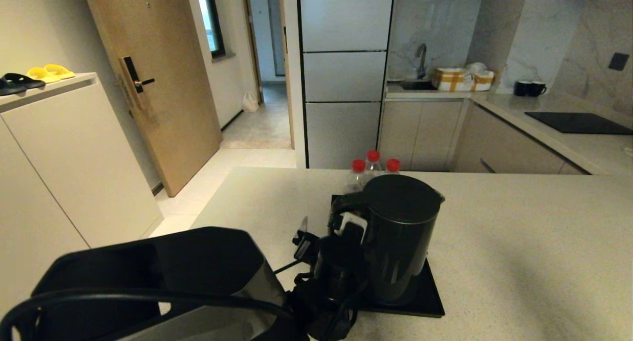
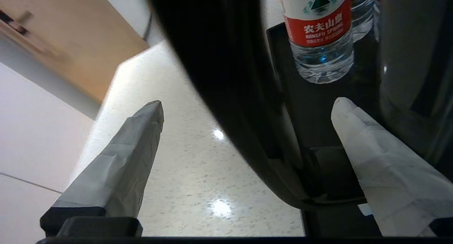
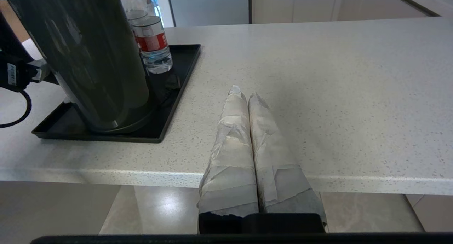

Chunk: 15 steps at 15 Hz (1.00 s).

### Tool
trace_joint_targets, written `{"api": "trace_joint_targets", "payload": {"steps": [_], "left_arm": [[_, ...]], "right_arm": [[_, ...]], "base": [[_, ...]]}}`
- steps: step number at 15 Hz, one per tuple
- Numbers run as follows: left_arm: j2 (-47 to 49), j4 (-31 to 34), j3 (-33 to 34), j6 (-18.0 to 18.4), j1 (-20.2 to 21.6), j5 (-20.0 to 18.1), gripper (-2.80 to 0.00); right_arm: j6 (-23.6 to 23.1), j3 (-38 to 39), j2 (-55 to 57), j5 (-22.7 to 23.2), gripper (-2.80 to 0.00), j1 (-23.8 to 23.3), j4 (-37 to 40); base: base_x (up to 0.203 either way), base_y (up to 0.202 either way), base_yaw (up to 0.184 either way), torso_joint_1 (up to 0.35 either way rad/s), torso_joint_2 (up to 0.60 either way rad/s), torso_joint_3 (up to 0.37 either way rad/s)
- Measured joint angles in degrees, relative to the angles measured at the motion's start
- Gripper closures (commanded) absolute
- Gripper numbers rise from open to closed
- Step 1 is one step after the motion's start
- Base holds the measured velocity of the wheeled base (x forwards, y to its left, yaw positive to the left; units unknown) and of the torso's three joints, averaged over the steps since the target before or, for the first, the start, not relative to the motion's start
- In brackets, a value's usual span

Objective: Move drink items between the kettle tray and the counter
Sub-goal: Return the kettle to its original position

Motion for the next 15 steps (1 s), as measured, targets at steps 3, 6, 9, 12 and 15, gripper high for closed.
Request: {"api": "trace_joint_targets", "payload": {"steps": [3, 6, 9, 12, 15], "left_arm": [[-0.4, 0.1, 0.7, 3.7, -0.3, 1.2, -2.80], [-1.8, 1.0, 1.0, 7.6, -0.5, 3.3, -2.80], [-3.2, 2.3, -0.1, 8.7, -1.0, 3.3, -2.80], [-3.6, 3.0, -2.9, 9.2, -2.5, 3.1, -2.80], [-3.8, 4.6, -4.1, 9.5, -4.4, 3.4, -2.80]], "right_arm": [[0.0, 0.0, 0.0, 0.0, 0.00, 0.0, 0.0], [0.0, 0.0, 0.0, 0.0, 0.00, 0.0, 0.0], [0.0, 0.0, 0.0, 0.0, 0.00, 0.0, 0.0], [0.0, 0.0, 0.0, 0.0, 0.00, 0.0, 0.0], [0.0, 0.0, 0.0, 0.0, 0.00, 0.0, 0.0]], "base": [[0.000, 0.000, 0.000, 0.000, 0.00, 0.000], [0.000, 0.000, 0.000, 0.000, 0.00, 0.000], [0.000, 0.000, 0.000, 0.000, 0.00, 0.000], [0.000, 0.000, 0.000, 0.000, 0.00, 0.000], [0.000, 0.000, 0.000, 0.000, 0.00, 0.000]]}}
